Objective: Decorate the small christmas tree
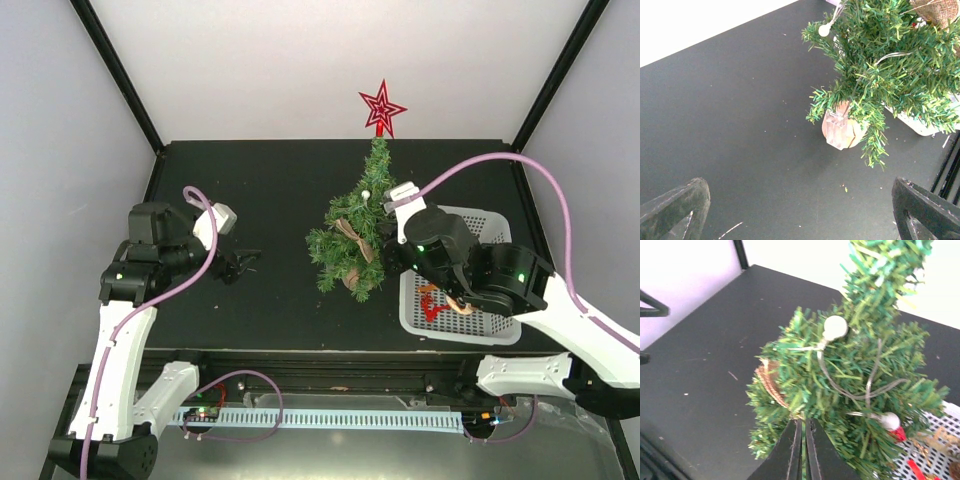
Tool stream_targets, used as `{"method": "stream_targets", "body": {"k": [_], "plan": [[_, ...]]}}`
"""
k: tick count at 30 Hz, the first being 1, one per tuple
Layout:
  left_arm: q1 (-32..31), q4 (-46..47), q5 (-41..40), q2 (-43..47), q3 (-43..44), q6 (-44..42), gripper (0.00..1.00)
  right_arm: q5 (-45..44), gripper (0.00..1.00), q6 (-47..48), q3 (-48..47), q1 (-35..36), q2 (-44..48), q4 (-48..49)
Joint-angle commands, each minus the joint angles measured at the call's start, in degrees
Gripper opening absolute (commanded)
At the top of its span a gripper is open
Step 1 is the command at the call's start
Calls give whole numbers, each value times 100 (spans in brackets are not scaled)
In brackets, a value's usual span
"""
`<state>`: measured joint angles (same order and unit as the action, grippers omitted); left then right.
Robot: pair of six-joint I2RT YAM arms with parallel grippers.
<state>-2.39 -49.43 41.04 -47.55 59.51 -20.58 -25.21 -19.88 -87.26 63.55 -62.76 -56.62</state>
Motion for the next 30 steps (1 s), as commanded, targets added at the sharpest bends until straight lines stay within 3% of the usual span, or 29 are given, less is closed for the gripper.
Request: {"method": "stream_targets", "body": {"k": [1,7,13,19,26,30], "plan": [[-33,49,-3,-37,80,-30,99,-760,5,-556,225,-126,128,-218],[-32,68,10,21,31,-25,99,-292,9,-976,983,-1438,743,-147],[-31,84,32,-67,71,-25,99,1339,12,-892,2102,-3392,953,358],[-28,90,91,-114,71,-50,99,2904,23,-1071,3155,-5111,709,1143],[-33,90,125,-135,70,-82,99,3634,23,-1640,4021,-6219,-201,2082],[-33,113,150,-132,20,-103,99,3600,21,-1952,4406,-6344,-570,2427]]}}
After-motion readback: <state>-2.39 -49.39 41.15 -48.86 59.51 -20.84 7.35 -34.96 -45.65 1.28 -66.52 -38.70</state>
